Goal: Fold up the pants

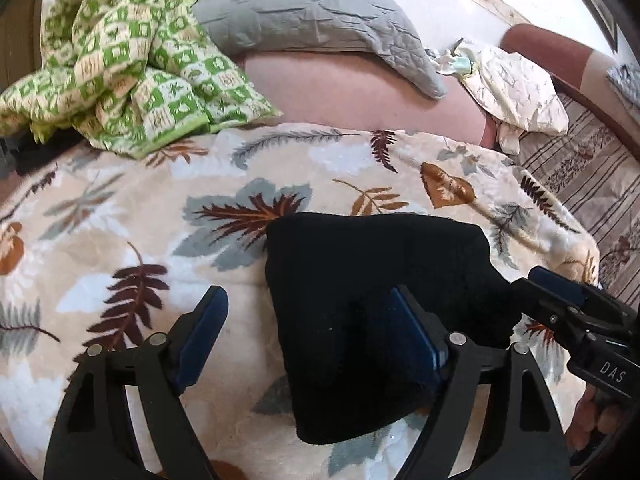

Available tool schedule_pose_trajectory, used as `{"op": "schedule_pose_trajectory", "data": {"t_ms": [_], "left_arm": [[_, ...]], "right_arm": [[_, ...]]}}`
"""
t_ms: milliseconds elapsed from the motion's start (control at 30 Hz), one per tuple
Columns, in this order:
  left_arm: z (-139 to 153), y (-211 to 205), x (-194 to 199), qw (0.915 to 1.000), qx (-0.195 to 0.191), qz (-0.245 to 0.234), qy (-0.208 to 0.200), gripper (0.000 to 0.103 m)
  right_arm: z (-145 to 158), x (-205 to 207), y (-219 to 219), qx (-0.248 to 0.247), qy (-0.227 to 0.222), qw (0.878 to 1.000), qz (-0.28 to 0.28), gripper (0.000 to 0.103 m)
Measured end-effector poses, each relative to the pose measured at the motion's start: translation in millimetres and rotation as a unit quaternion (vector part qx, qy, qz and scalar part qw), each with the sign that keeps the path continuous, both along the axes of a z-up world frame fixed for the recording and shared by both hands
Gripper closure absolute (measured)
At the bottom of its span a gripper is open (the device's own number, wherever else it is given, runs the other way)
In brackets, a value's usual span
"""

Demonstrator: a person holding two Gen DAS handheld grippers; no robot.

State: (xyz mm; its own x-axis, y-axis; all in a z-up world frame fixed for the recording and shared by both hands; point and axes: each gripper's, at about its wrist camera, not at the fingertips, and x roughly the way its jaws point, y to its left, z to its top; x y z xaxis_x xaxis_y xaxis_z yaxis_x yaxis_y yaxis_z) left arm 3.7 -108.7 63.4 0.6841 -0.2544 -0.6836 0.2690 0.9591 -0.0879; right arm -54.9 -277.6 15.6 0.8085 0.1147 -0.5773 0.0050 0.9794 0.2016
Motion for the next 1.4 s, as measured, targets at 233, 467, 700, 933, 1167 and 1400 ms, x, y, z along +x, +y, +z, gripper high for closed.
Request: {"op": "schedule_pose_trajectory", "data": {"t_ms": [233,467,700,933,1167,1400], "left_arm": [[3,3,0,0.9999,0.004,0.009,-0.009,0.020],[1,4,2,0.9997,0.010,0.020,-0.010,0.020],[3,4,0,0.9994,0.015,0.025,-0.019,0.020],[5,4,-1,0.9989,0.023,0.031,-0.026,0.020],[5,5,-1,0.9989,0.023,0.030,-0.026,0.020],[6,2,-5,0.9988,0.026,0.025,-0.033,0.020]], "right_arm": [[-5,6,6,-0.013,0.007,1.000,-0.017,0.034],[-8,12,13,-0.019,0.006,1.000,-0.009,0.033],[-8,12,15,-0.022,0.003,1.000,-0.009,0.030],[-9,12,13,-0.015,0.004,1.000,-0.010,0.029],[-11,13,15,-0.022,0.006,1.000,-0.018,0.025],[-12,12,17,-0.030,0.010,0.999,-0.027,0.024]]}}
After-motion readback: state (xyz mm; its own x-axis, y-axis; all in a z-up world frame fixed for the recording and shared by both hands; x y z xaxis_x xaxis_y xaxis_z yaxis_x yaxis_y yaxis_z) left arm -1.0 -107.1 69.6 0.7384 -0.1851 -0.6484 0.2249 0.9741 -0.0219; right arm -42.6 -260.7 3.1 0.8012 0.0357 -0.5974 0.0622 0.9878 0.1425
